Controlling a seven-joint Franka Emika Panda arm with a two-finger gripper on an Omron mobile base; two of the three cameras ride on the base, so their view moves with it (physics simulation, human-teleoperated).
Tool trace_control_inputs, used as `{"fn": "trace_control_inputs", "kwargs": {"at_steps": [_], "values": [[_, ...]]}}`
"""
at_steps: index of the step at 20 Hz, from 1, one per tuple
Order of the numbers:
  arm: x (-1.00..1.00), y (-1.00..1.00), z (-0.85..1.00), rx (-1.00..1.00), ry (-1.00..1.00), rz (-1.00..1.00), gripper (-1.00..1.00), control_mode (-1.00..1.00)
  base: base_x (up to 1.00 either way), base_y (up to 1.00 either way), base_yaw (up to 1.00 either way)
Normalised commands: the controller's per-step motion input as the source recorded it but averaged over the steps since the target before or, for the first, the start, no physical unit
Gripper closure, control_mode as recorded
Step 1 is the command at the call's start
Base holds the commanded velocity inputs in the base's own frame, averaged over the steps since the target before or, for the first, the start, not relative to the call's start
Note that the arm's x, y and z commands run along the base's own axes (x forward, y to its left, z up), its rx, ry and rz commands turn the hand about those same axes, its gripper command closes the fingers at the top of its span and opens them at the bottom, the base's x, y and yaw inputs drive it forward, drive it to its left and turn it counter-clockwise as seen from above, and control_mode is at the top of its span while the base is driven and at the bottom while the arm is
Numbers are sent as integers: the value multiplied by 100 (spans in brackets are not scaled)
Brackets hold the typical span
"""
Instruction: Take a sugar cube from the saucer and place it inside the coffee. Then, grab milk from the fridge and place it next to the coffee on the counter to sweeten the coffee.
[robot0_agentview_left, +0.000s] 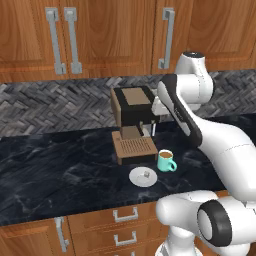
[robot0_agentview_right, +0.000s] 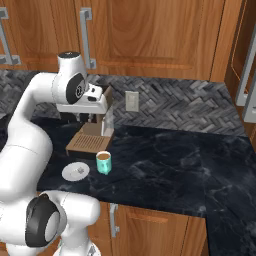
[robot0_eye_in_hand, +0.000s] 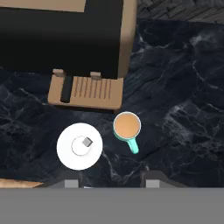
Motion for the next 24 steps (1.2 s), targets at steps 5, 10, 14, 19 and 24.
{"fn": "trace_control_inputs", "kwargs": {"at_steps": [5, 10, 14, 19, 24], "values": [[-28, 25, -3, -3, -2, 4, -100, -100, 0, 0, 0], [-40, 96, -82, -4, 10, 8, -100, -100, 0, 0, 0], [-35, 65, -100, -5, 24, 2, -100, -100, 0, 0, 0], [-1, 4, -96, 0, 17, -11, -100, -100, 0, 0, 0], [8, 0, -72, 0, 7, -22, -100, -100, 0, 0, 0]]}}
